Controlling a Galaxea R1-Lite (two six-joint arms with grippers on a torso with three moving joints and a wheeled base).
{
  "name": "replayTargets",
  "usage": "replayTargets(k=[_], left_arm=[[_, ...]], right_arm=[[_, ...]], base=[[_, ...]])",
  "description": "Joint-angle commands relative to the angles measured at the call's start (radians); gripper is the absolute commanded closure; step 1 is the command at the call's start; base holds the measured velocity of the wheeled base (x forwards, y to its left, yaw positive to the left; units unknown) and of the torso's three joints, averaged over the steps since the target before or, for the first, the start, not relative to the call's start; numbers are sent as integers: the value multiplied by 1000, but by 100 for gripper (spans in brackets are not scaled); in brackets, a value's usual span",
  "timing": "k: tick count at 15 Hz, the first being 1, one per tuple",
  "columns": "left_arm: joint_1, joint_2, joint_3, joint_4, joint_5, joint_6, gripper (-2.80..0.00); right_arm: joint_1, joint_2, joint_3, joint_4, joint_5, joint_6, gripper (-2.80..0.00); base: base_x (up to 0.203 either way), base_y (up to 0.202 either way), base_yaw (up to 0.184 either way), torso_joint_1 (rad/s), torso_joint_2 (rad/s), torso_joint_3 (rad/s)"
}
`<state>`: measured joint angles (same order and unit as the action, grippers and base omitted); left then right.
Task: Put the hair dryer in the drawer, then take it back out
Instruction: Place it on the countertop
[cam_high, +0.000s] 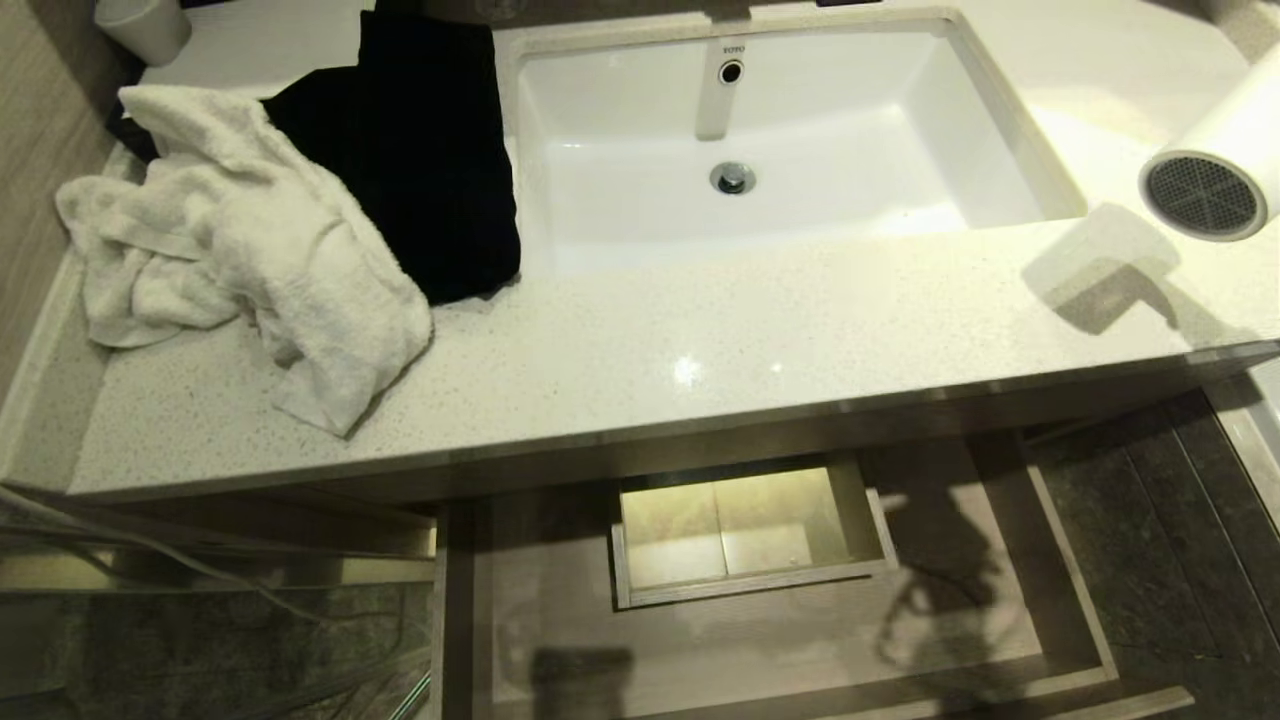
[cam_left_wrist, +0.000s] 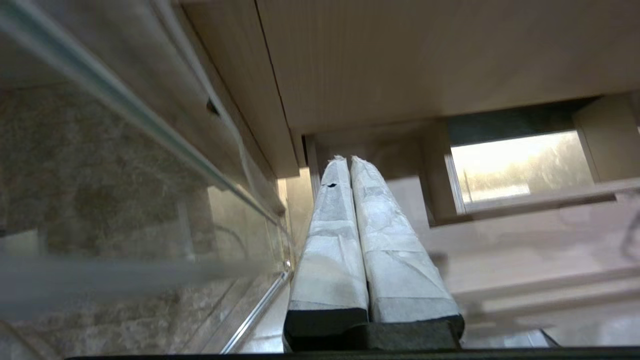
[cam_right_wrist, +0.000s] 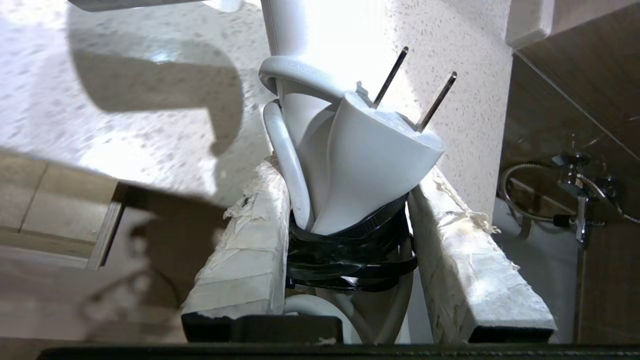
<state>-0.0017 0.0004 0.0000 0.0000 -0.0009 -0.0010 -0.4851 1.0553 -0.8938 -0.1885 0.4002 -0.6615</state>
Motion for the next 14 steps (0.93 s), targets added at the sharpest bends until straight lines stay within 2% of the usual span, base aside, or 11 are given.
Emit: replayTargets(k=[1,5,10,13,14], left_arm=[[0,0,2,0,1,-1,0],[0,0,1,0,1,-1,0],[0,0,0,0,1,-1,0],[0,0,2,0,1,-1,0],[0,0,0,0,1,-1,0]], right_arm=[[-18,116,-76,3,3,-4,0],[-39,252,-210,10,6,-9,0],[-52,620,-469,0,12,-21,0],[-49,774,-546,0,34,-53,0],[-45,800,-571,0,69,-67,-244]], base=[[0,0,0,249,-122,119],[0,0,0,65,-31,31],[0,0,0,0,0,0],[0,0,0,0,0,0],[0,0,0,0,0,0]])
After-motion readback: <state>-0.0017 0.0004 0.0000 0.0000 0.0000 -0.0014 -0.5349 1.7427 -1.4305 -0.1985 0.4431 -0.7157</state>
